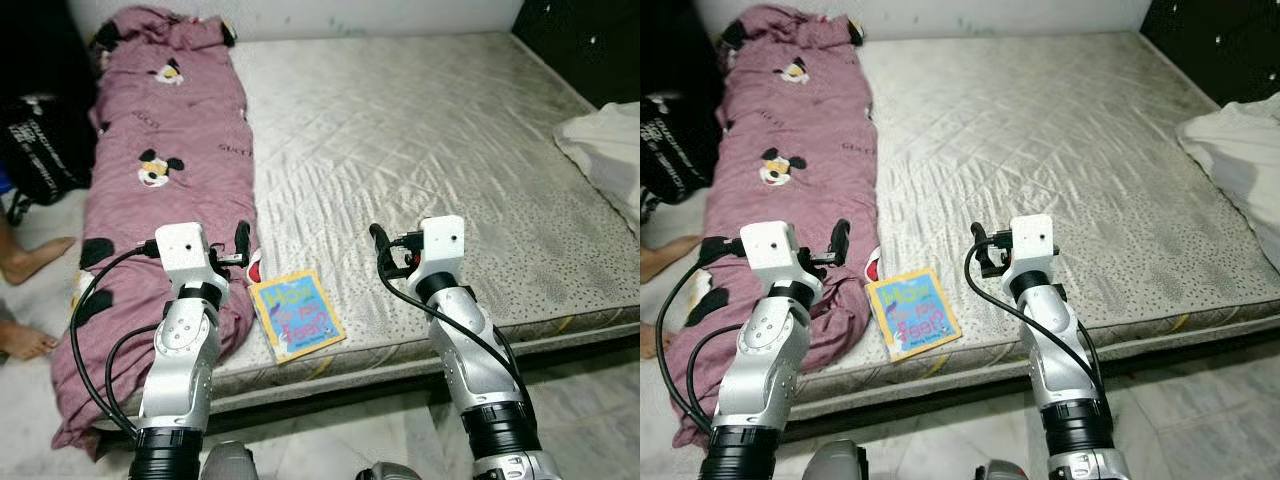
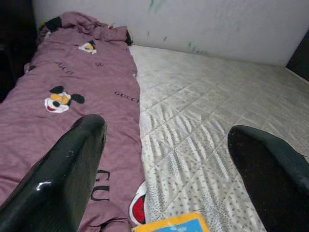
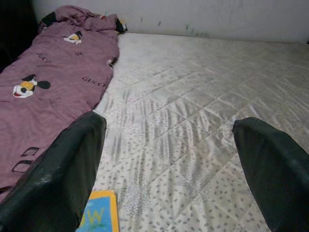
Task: Clean up the room
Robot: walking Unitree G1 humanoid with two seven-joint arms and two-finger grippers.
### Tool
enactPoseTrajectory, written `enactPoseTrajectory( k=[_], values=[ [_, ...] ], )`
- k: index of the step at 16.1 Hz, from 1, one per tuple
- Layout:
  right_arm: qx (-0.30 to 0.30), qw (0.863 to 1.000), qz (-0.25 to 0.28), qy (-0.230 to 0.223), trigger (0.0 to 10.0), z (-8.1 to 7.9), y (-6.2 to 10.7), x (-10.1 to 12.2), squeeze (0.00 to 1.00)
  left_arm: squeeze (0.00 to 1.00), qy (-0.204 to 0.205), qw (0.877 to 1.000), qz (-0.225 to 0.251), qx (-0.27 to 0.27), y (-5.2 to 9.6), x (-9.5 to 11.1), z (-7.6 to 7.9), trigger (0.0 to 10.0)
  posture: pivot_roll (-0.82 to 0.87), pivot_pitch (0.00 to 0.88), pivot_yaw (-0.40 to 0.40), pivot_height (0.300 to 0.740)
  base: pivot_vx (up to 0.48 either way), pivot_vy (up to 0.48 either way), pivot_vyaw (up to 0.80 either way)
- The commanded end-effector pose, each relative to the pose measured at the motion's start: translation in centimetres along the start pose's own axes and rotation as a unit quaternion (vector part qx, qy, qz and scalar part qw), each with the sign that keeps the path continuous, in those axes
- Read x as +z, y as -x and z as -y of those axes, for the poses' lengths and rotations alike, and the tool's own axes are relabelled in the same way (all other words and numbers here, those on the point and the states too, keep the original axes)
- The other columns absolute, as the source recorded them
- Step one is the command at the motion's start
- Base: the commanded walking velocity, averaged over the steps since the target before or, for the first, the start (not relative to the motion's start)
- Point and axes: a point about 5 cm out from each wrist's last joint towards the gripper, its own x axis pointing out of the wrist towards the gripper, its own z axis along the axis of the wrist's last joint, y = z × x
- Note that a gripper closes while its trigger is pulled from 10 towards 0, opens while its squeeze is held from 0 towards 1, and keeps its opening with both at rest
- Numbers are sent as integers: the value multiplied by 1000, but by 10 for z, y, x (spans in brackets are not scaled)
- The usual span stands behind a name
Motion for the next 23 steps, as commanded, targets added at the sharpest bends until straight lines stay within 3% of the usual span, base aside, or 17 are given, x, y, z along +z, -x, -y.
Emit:
enactPoseTrajectory(
  k=[1, 19, 23],
  values=[
    [-13, 1000, -1, -2, 10000, 6, 0, 0, 0, 0, 2, 1000, -5, -2, 0, -1, 1, 10000, 13, 59, -31, 740, 0, 0, 0],
    [-4, 1000, 3, -1, 10000, 5, -1, 0, 0, 0, 5, 1000, -4, 10, -1, -2, 0, 10000, 14, 55, -35, 740, 0, 0, 0],
    [-1, 1000, 3, 0, 10000, 4, -1, 0, 0, 0, 5, 1000, -3, 10, -2, -2, 0, 10000, 14, 49, -35, 690, 0, 0, 0]
  ],
)
